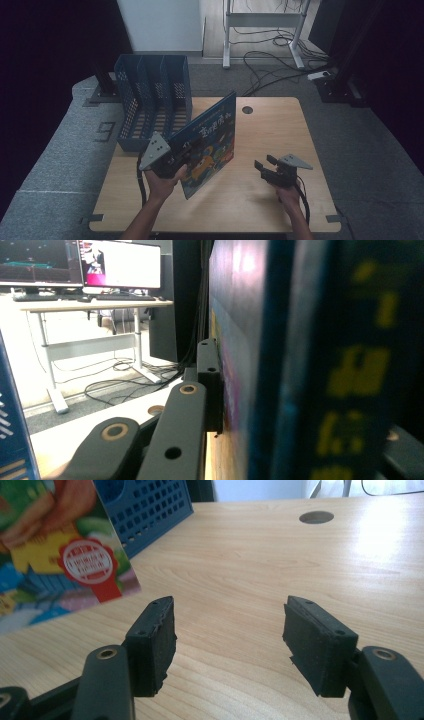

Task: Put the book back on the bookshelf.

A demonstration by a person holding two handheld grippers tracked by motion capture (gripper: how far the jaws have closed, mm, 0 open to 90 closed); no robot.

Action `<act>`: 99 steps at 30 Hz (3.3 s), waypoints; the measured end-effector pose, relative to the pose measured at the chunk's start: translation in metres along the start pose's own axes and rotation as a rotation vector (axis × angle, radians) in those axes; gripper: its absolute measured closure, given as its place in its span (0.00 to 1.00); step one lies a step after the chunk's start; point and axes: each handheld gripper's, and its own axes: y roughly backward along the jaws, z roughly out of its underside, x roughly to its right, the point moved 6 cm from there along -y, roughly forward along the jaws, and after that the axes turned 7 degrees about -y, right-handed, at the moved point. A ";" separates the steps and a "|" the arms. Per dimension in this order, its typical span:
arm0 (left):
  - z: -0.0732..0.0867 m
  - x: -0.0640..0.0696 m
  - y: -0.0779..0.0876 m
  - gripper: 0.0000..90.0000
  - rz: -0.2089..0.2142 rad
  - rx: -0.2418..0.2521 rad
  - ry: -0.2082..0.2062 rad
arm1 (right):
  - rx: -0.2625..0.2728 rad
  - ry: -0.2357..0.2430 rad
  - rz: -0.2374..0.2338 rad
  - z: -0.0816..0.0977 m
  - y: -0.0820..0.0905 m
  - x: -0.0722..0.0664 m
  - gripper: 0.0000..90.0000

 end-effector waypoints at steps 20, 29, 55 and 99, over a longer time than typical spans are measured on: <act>-0.008 -0.009 0.009 0.91 -0.026 0.003 -0.016 | -0.090 0.004 0.053 0.017 -0.012 0.010 0.41; -0.010 -0.014 0.014 0.91 -0.039 0.010 -0.014 | -0.148 0.036 0.103 0.025 -0.017 0.015 0.41; -0.023 -0.030 0.032 0.91 -0.086 0.033 -0.014 | -0.223 0.040 0.168 0.034 -0.023 0.023 0.41; -0.034 -0.079 0.062 0.91 -0.231 0.051 0.001 | -0.250 0.018 0.201 0.035 -0.025 0.027 0.40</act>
